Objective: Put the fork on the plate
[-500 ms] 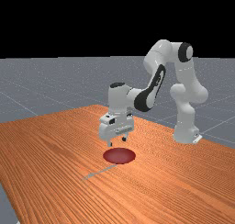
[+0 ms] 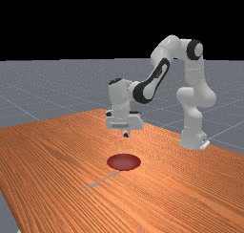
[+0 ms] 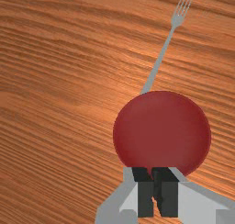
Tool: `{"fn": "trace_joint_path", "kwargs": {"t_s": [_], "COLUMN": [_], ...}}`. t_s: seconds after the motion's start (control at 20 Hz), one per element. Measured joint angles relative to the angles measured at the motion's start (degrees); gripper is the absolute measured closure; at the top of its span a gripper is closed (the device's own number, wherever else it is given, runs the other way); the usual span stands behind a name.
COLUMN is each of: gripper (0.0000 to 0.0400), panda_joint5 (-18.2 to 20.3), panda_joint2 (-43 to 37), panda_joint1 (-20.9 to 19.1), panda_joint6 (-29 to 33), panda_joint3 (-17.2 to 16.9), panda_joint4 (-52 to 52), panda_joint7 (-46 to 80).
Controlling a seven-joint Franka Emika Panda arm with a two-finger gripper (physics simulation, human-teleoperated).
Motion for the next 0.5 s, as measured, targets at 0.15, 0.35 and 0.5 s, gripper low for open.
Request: {"fn": "trace_joint_path", "kwargs": {"t_s": [0.15, 0.35, 0.5], "gripper": [0.0396, 0.0399, 0.04], "panda_joint5": [4.1, 4.9, 5.4], "panda_joint2": [0.7, 1.8, 2.1], "panda_joint1": [0.0, 0.0, -0.1], "panda_joint6": [-2.1, -2.9, -3.0], "panda_joint3": [-1.0, -1.4, -1.3], "panda_joint4": [0.8, 0.6, 1.0], "panda_joint7": [11.7, 15.2, 15.5]}}
